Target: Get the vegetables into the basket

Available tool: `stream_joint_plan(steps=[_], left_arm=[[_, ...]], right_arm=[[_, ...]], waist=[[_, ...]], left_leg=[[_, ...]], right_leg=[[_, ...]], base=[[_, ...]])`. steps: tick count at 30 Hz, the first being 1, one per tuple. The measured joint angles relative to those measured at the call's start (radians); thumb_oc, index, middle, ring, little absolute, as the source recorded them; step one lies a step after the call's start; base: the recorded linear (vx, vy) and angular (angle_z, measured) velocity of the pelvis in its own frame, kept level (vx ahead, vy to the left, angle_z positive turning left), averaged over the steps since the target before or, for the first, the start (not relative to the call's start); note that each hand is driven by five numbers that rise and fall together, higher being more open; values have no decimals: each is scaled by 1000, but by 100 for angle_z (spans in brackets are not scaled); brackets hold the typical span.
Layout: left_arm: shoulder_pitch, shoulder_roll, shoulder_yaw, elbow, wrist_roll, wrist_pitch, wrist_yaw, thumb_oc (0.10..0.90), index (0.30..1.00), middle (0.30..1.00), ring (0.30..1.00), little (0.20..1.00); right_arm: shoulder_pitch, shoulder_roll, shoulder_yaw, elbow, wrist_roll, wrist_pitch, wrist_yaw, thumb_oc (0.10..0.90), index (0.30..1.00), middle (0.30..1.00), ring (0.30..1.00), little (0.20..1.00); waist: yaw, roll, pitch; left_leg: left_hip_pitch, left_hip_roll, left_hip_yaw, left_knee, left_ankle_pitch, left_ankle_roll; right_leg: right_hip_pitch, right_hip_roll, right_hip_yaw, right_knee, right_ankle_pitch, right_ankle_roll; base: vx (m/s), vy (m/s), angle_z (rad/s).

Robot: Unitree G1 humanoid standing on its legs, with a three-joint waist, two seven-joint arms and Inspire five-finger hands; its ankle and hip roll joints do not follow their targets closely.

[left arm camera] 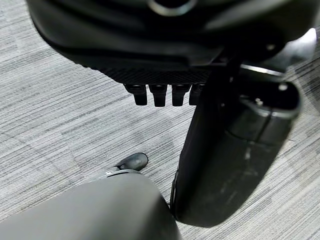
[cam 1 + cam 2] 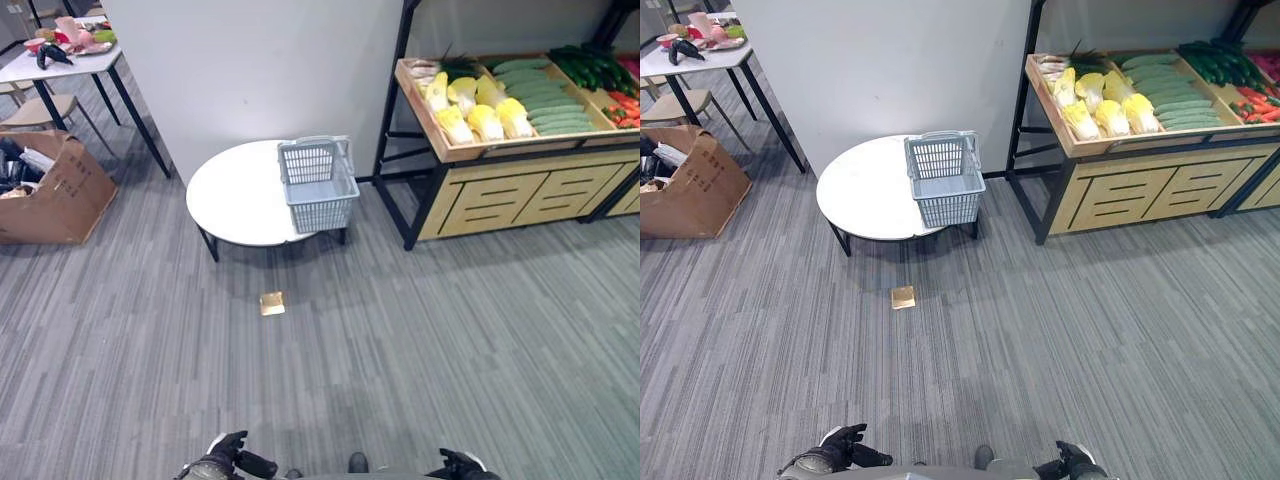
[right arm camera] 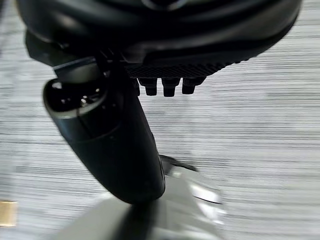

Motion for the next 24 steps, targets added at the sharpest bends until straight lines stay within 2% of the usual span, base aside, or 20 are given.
stream_joint_plan(steps=[7,24], left_arm=[[2,-1,1,1,-1,-1,0,900,1000,1000,1000,1000],[6,-1,1,4,-2,-1,0,900,1000,1000,1000,1000]], right_arm=[[30,4,3,6,-1,0,3,900,1000,1000,1000,1000],[31,7,12,9,-4,0,3,900,1000,1000,1000,1000]], waist=[[0,0,0],[2,-2,-13]], left_leg=[[3,1,0,-5,0,-2],[9,1,4,0,0,-1]], right_leg=[[4,0,0,0,-6,9],[6,1,5,0,-3,5]], base=[[0,0,0],[0,0,0]])
